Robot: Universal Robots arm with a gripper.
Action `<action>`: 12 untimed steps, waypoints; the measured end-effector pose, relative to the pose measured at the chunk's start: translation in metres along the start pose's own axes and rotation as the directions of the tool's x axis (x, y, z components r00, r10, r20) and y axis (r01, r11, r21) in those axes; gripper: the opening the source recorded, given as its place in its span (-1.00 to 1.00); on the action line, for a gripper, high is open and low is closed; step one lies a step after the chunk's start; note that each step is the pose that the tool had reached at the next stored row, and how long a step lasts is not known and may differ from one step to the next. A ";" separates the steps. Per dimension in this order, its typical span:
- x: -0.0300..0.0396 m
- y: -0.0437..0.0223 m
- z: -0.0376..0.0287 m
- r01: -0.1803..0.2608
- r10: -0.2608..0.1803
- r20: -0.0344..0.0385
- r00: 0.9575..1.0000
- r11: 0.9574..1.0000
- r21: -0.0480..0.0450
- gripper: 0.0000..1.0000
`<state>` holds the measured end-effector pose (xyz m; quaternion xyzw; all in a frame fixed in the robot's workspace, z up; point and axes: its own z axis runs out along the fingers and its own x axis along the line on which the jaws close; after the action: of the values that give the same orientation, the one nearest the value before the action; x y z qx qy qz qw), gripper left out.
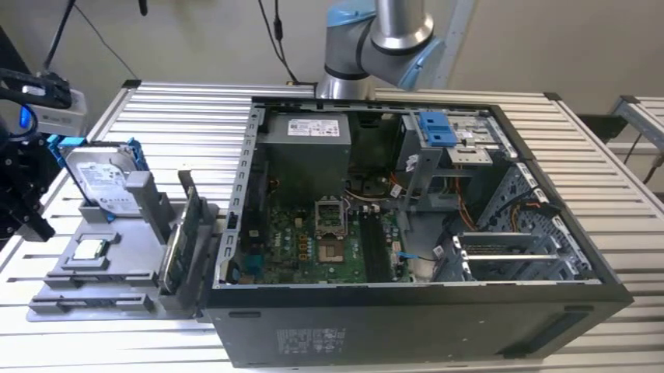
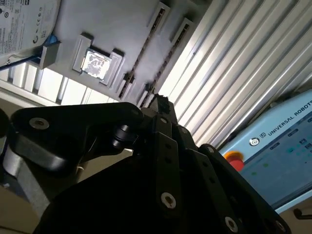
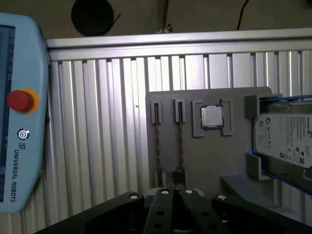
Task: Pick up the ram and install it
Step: 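Pick up the ram and move it above insertion slot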
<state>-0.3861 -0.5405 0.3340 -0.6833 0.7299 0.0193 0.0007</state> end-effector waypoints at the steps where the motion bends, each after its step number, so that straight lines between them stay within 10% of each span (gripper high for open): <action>1: 0.0000 0.0000 0.0000 0.000 0.000 0.000 1.000 1.000 0.000 -0.79; 12: 0.0000 0.0000 0.0000 0.004 -0.004 0.000 1.000 1.000 0.000 -0.29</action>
<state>-0.3861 -0.5405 0.3340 -0.6846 0.7287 0.0193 0.0007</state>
